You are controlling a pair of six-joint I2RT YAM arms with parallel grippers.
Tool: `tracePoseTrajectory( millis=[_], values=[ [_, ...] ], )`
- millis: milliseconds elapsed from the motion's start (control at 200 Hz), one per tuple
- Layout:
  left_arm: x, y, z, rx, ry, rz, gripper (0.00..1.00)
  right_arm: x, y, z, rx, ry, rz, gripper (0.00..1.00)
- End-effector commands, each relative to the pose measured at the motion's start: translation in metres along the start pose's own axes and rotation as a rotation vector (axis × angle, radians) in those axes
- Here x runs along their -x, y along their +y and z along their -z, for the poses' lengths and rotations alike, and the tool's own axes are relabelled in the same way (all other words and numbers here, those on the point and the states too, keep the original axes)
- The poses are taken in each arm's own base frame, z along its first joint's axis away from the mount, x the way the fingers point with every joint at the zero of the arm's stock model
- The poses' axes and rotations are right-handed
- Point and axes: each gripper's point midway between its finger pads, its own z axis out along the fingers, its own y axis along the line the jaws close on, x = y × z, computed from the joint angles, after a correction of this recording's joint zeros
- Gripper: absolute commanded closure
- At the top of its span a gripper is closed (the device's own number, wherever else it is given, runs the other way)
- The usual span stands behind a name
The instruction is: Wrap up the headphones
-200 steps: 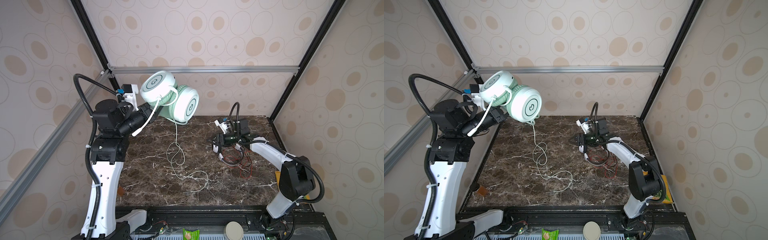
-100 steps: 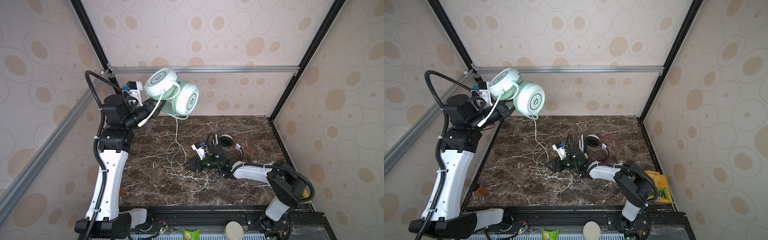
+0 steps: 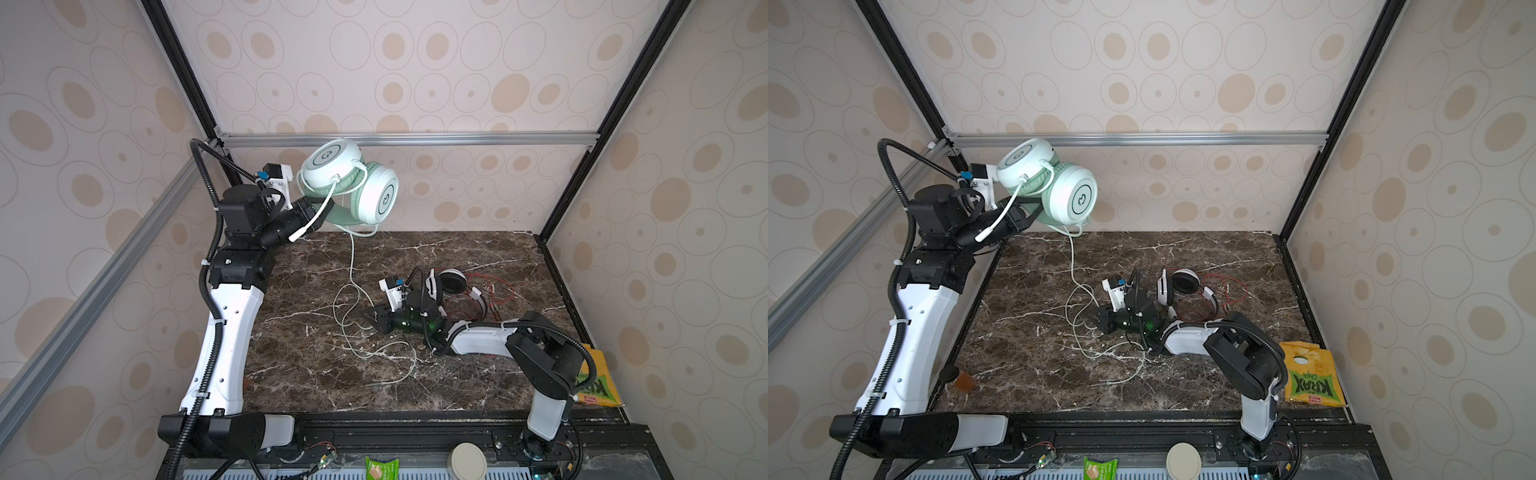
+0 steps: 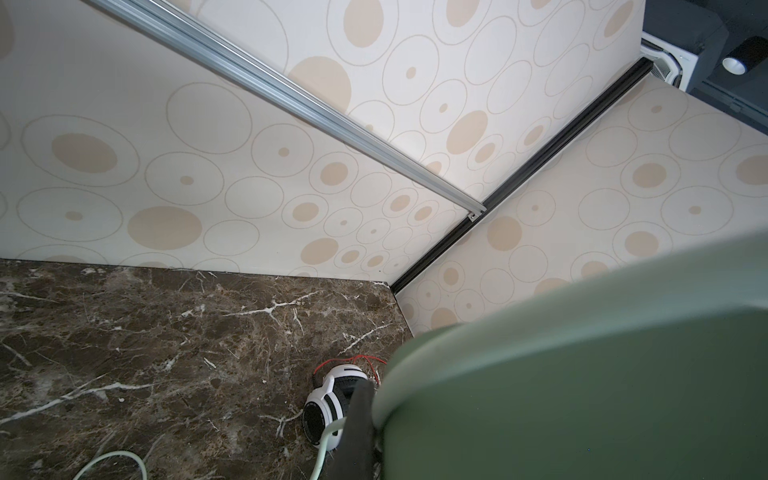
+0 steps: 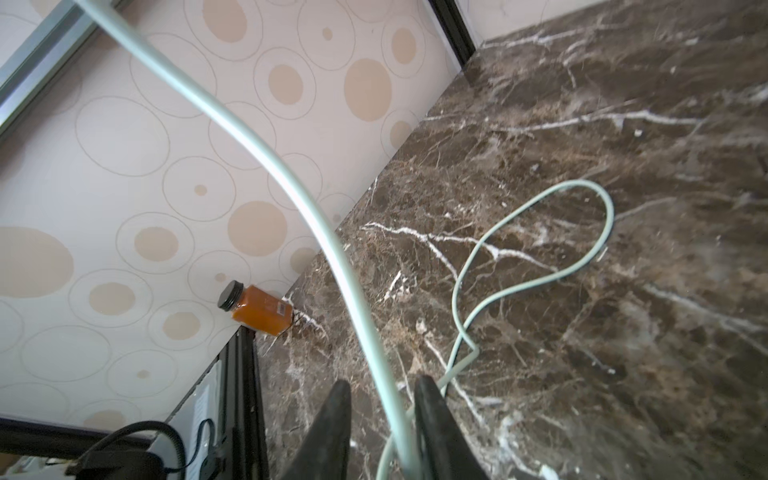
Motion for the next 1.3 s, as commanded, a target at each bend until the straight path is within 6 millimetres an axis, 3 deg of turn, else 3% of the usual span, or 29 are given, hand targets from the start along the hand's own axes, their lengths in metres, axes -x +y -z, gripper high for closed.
tracePoseTrajectory(
  millis=[0,60,160,325,525,690,995,1185,1295],
  values=[
    [0.027,-0.015,0.007,-0.011,-0.077,-0.071,1.0,0.011,0.007,0.005,0.019,-0.049,-0.009,0.91],
    [0.026,-0.004,0.0,0.023,-0.072,-0.069,1.0,0.004,0.005,0.013,-0.001,-0.031,-0.003,1.0],
    [0.023,0.025,-0.008,0.12,-0.068,-0.067,1.0,-0.015,-0.006,0.035,-0.112,0.064,0.021,1.0],
    [0.011,0.074,-0.026,0.25,-0.006,-0.039,1.0,-0.042,-0.027,0.104,-0.365,0.168,0.136,1.0],
    [0.011,0.125,-0.028,0.452,-0.042,-0.013,1.0,-0.063,-0.025,0.17,-0.537,0.303,0.279,1.0],
    [0.008,0.159,-0.021,0.632,-0.025,0.007,1.0,-0.064,-0.02,0.207,-0.633,0.345,0.387,1.0],
    [-0.012,0.203,-0.011,0.901,0.015,0.009,1.0,-0.054,-0.003,0.229,-0.68,0.361,0.527,1.0],
    [-0.034,0.202,-0.023,1.04,0.067,-0.099,1.0,-0.044,0.018,0.223,-0.701,0.428,0.69,1.0],
    [-0.05,0.196,-0.031,1.118,0.101,-0.217,1.0,-0.028,0.034,0.217,-0.738,0.473,0.827,1.0]
  ],
)
